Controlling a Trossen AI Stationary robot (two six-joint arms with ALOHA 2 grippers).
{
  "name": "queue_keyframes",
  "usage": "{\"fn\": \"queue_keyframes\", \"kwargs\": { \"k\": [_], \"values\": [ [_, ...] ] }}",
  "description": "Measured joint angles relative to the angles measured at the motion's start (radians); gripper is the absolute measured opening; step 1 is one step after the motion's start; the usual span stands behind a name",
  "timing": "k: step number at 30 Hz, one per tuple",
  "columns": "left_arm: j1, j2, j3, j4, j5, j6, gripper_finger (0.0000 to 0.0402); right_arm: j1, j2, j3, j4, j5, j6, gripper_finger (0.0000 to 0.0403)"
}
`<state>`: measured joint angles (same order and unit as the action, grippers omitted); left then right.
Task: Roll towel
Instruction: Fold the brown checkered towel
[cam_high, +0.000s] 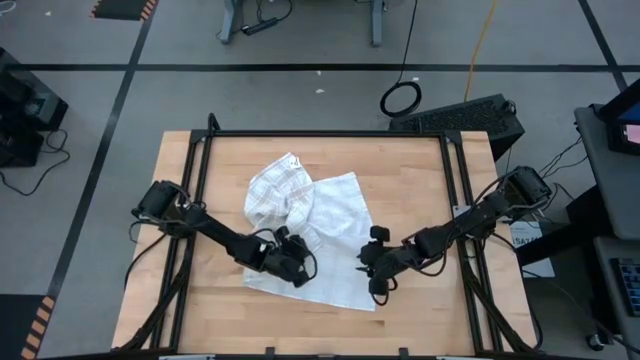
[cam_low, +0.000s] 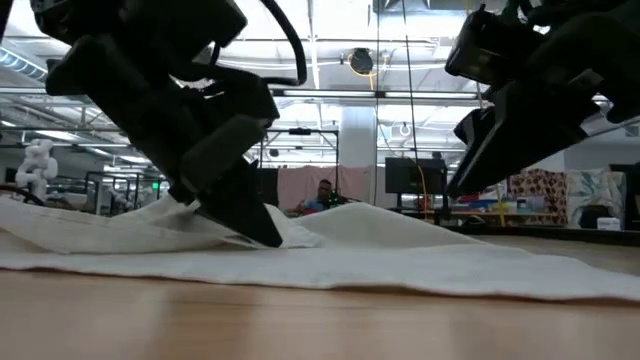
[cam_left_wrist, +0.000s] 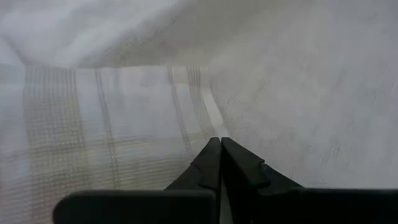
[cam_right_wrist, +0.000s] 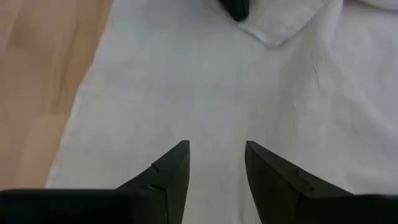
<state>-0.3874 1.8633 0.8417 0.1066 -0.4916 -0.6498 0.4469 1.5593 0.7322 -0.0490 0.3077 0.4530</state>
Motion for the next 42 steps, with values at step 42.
{"fn": "queue_keyframes", "kwargs": {
  "k": [42],
  "values": [
    [0.182,-0.071,0.212,-0.639,-0.153,0.107,0.0087,-0.253,0.024,-0.297,0.37,0.032,-0.112,0.006]
  ]
}}
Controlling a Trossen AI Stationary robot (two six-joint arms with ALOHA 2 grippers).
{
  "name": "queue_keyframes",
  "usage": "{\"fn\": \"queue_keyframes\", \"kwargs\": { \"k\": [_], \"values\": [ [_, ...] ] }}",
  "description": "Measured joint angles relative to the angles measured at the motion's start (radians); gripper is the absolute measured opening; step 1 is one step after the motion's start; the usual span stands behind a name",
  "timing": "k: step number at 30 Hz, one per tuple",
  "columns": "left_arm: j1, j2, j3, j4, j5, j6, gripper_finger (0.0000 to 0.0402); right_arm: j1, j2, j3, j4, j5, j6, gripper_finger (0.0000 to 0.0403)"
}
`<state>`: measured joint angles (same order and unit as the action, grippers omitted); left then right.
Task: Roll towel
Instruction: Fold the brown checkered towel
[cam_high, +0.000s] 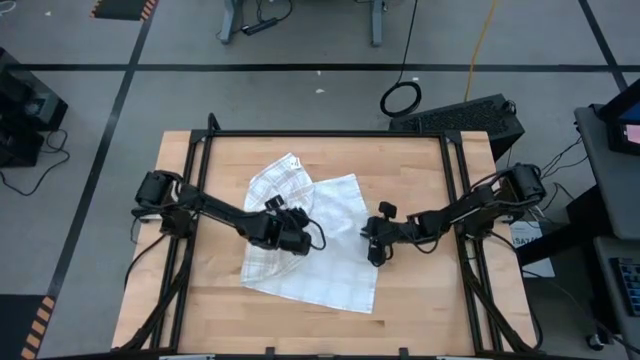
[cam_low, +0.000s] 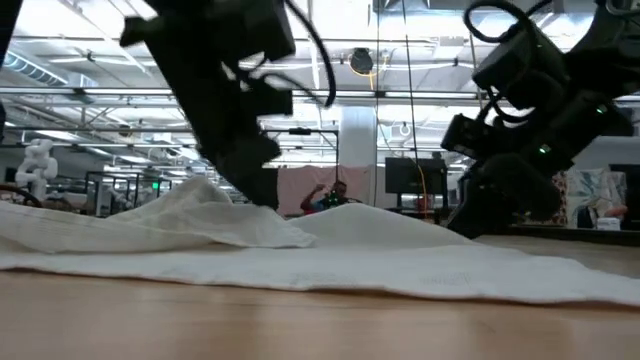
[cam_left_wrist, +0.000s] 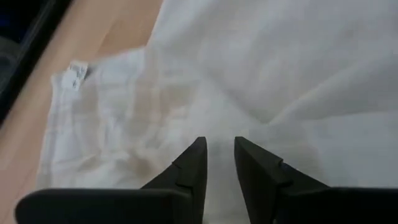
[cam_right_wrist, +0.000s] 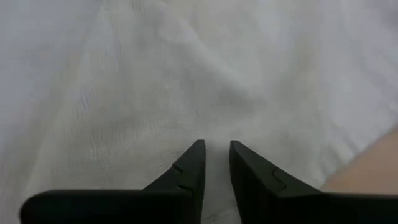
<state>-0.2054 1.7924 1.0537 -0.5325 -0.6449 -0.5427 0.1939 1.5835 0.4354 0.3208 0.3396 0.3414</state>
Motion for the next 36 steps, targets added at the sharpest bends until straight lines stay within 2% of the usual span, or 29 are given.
{"fn": "queue_keyframes", "kwargs": {
  "k": [5,10,20,22,26,30,33,36],
  "values": [
    [0.036,0.0,-0.04,-0.023,0.053,-0.004,0.0063,0.029,-0.006,-0.05,0.0,0.009,0.076,0.0035],
    [0.027,-0.014,-0.04,-0.164,0.068,-0.078,0.0038,0.083,-0.014,-0.07,-0.04,0.028,0.163,0.0018],
    [-0.05,-0.197,-0.039,-0.55,0.05,-0.33,0.0004,0.178,-0.042,-0.075,-0.072,-0.003,0.237,0.0013],
    [-0.063,-0.237,-0.04,-0.568,0.037,-0.387,0.0004,0.187,-0.046,-0.075,-0.073,-0.006,0.25,0.0013],
    [-0.114,-0.308,-0.04,-0.494,0.029,-0.412,0.0016,0.203,-0.059,-0.078,-0.087,-0.011,0.251,0.0013],
    [-0.178,-0.344,-0.04,-0.384,-0.035,-0.417,0.0029,0.21,-0.075,-0.079,-0.102,-0.013,0.248,0.0013],
    [-0.22,-0.333,-0.04,-0.143,-0.044,-0.356,0.0041,0.21,-0.103,-0.077,-0.109,-0.016,0.223,0.0013],
    [-0.267,-0.269,-0.041,0.15,-0.04,-0.247,0.0066,0.21,-0.14,-0.074,-0.129,-0.01,0.197,0.0013]
  ]
}}
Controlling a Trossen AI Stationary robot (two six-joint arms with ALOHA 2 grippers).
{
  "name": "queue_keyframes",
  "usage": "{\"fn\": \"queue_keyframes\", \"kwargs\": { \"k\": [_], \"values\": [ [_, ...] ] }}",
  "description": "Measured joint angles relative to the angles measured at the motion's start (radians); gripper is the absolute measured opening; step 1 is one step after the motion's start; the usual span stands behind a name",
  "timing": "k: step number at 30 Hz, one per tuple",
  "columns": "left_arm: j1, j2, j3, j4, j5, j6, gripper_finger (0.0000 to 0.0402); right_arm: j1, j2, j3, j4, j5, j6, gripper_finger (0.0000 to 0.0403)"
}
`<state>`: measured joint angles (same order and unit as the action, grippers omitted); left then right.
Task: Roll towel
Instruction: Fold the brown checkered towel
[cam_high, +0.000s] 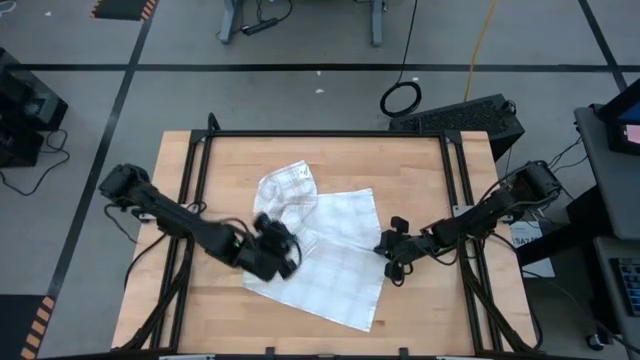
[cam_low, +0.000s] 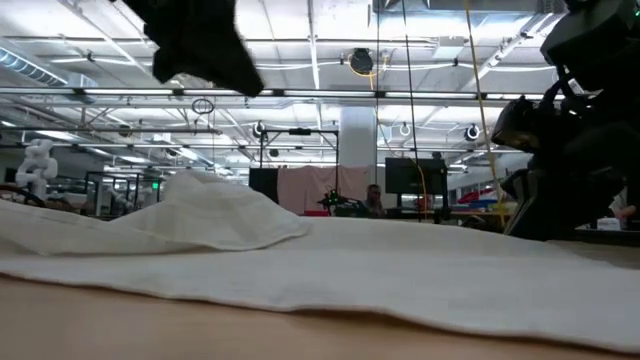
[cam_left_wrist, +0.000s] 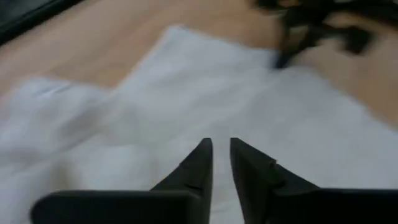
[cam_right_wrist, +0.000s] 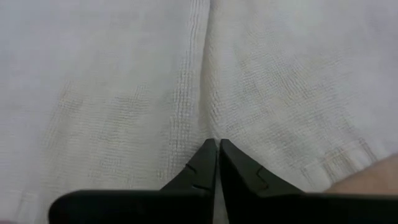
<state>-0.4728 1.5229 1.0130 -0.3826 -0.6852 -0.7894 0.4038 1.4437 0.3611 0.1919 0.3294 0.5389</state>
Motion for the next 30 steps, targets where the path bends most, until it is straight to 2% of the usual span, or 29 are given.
{"fn": "queue_keyframes", "kwargs": {
  "k": [2,5,9,13,18,22,26,30],
  "values": [
    [-0.028,0.059,-0.001,0.135,-0.019,0.062,0.0091,0.0,-0.026,0.001,-0.013,0.01,-0.008,0.0013],
    [-0.053,0.148,-0.002,0.241,-0.06,0.092,0.0138,0.0,-0.075,0.005,-0.005,0.02,-0.02,0.0013],
    [-0.053,0.281,0.001,0.302,-0.077,0.096,0.0201,0.003,-0.124,0.005,-0.007,0.025,-0.029,0.0013],
    [-0.053,0.394,0.037,0.284,-0.079,0.101,0.0228,0.004,-0.154,0.006,-0.001,0.029,-0.037,0.0019],
    [-0.053,0.47,0.053,0.281,-0.079,0.109,0.023,0.004,-0.158,0.007,-0.047,0.031,-0.047,0.0042],
    [-0.037,0.475,0.055,0.212,-0.078,0.03,0.0218,0.004,-0.158,0.007,-0.09,0.03,-0.044,0.0074],
    [-0.021,0.475,0.055,0.162,-0.057,-0.013,0.0178,0.012,-0.158,0.007,-0.082,-0.009,-0.029,0.0105],
    [0.001,0.473,0.057,0.131,-0.015,-0.018,0.0114,0.059,-0.158,0.008,-0.012,-0.016,-0.049,0.0128]
  ]
}}
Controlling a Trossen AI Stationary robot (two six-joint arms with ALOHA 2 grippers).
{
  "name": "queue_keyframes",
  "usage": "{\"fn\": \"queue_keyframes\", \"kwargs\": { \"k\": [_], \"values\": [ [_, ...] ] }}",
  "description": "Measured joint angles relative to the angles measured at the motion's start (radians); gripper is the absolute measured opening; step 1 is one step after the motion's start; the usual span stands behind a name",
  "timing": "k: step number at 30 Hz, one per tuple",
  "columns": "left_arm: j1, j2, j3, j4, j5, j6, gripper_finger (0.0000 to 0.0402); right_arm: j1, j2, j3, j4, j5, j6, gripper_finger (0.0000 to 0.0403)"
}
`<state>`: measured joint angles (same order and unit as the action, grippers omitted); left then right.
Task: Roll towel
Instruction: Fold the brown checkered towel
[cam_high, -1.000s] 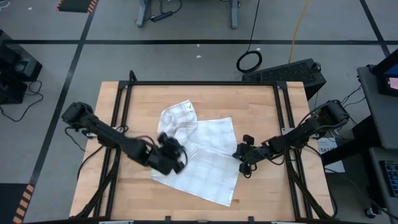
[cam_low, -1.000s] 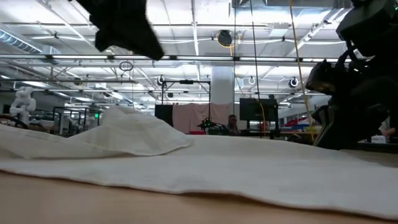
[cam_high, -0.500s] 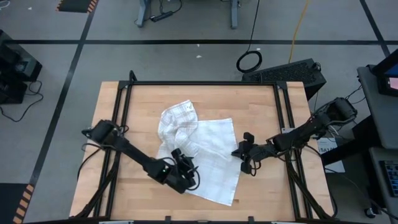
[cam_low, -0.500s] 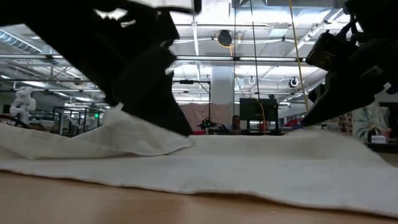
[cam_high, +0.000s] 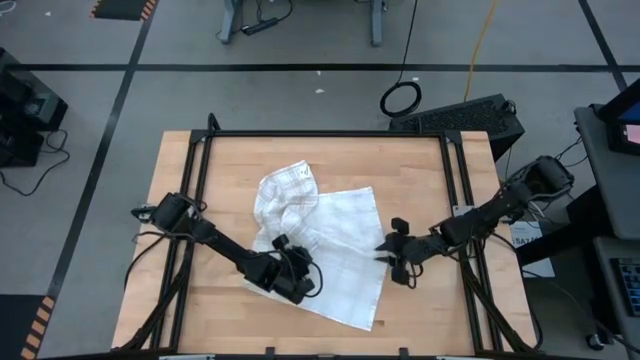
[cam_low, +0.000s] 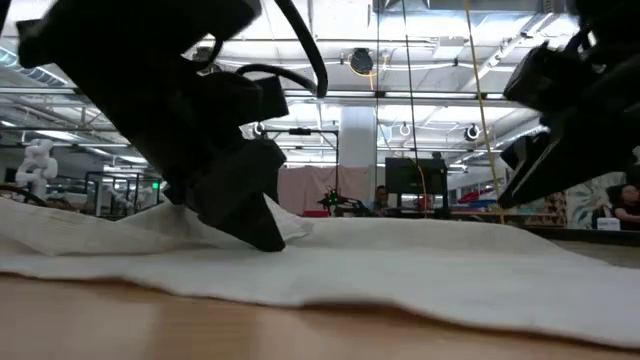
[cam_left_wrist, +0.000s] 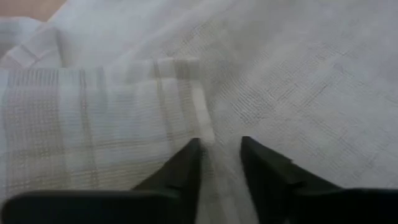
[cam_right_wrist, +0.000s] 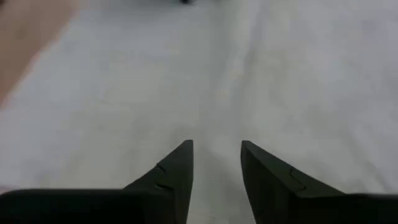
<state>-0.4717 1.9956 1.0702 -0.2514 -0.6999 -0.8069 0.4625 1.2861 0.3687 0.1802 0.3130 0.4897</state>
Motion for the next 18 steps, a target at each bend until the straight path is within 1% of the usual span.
{"fn": "queue_keyframes", "kwargs": {
  "k": [4,5,6,9,13,16,18],
  "values": [
    [0.008,-0.013,-0.001,-0.044,-0.03,0.006,0.0023,0.059,0.007,0.001,0.096,-0.002,-0.053,0.0137],
    [0.009,-0.023,-0.002,-0.055,-0.038,0.005,0.0013,0.072,0.013,0.001,0.114,-0.001,-0.062,0.0137],
    [0.011,-0.036,-0.002,-0.06,-0.044,0.004,0.0011,0.081,0.023,0.001,0.131,0.002,-0.068,0.0136],
    [0.013,-0.076,-0.002,-0.069,-0.048,0.001,0.0023,0.097,0.065,0.001,0.172,0.031,-0.073,0.0135],
    [0.013,-0.12,-0.002,-0.076,-0.035,0.0,0.0035,0.096,0.153,0.001,0.274,0.029,-0.063,0.0135],
    [0.01,-0.125,-0.001,-0.083,-0.034,-0.005,0.0038,0.096,0.228,0.002,0.355,0.027,-0.059,0.0134],
    [0.011,-0.124,-0.002,-0.105,-0.034,-0.034,0.0039,0.096,0.267,0.002,0.38,0.025,-0.056,0.0134]
  ]
}}
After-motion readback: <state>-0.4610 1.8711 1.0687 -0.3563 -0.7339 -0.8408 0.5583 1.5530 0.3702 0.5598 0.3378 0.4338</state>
